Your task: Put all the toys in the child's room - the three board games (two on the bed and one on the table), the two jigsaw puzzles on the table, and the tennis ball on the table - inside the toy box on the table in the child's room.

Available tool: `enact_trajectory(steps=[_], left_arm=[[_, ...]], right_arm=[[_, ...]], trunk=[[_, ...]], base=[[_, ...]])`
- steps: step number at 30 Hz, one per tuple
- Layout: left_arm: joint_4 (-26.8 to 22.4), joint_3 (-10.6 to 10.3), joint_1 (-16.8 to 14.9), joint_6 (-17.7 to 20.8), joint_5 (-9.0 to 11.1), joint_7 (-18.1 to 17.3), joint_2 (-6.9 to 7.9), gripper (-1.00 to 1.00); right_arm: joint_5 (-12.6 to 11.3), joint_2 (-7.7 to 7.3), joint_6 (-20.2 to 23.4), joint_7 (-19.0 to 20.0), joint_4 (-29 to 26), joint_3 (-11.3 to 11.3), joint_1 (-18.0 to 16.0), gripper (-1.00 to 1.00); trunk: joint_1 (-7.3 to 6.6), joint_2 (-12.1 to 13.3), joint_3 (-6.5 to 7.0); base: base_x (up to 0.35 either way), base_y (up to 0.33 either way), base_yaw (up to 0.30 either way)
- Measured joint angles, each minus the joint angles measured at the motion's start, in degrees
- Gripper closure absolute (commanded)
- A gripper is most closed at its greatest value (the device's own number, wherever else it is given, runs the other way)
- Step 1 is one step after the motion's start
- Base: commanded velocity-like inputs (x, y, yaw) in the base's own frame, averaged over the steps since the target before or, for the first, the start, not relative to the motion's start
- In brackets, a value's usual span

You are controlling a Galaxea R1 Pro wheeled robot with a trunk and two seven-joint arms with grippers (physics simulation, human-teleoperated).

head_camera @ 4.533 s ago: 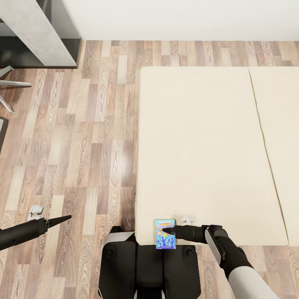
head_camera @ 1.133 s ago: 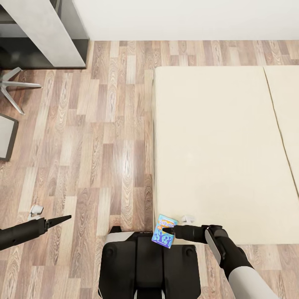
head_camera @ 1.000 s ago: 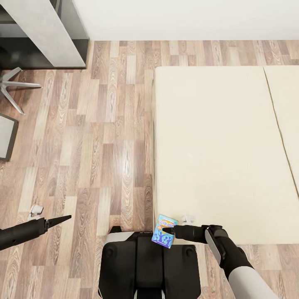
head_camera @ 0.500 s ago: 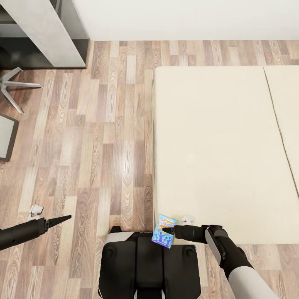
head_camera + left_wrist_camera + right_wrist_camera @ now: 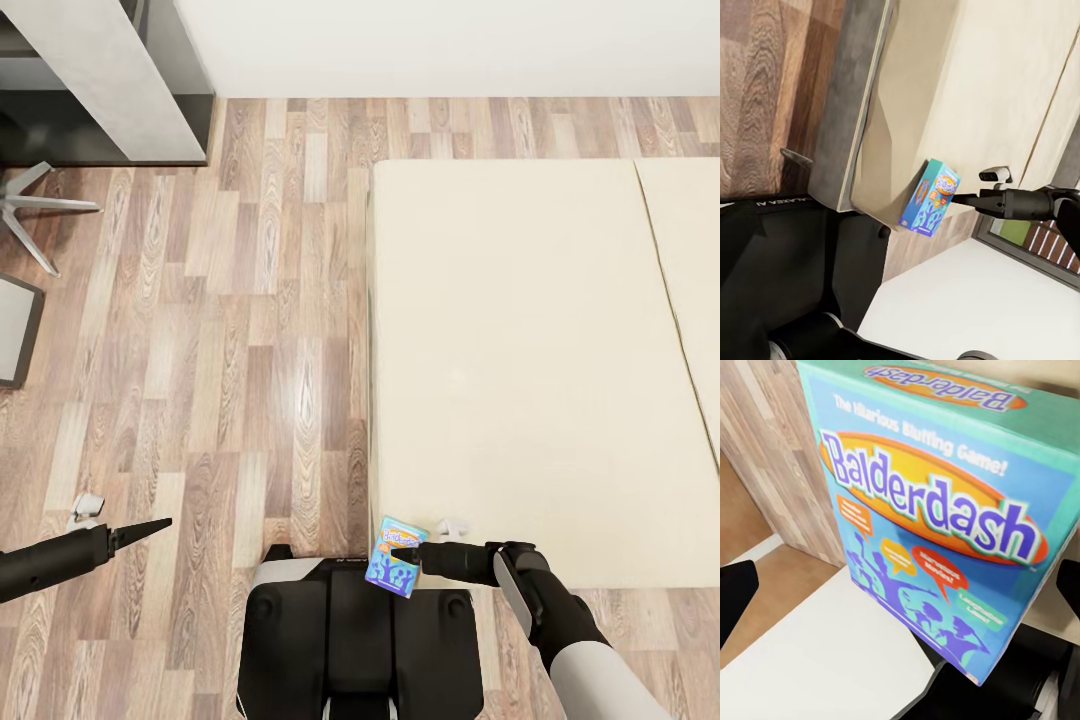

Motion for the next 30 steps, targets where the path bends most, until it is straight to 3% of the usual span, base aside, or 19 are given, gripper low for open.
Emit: enact_trajectory(steps=[30], left_arm=[[0.0,0.0,0.0,0.0,0.0,0.0,0.00,-1.00]], right_arm=[[-0.2,-0.36,0.0,0.3,0.0,-0.1,0.2,-1.00]], trunk=[[0.00,0.0,0.00]], base=[[0.000,0.005,0.000]])
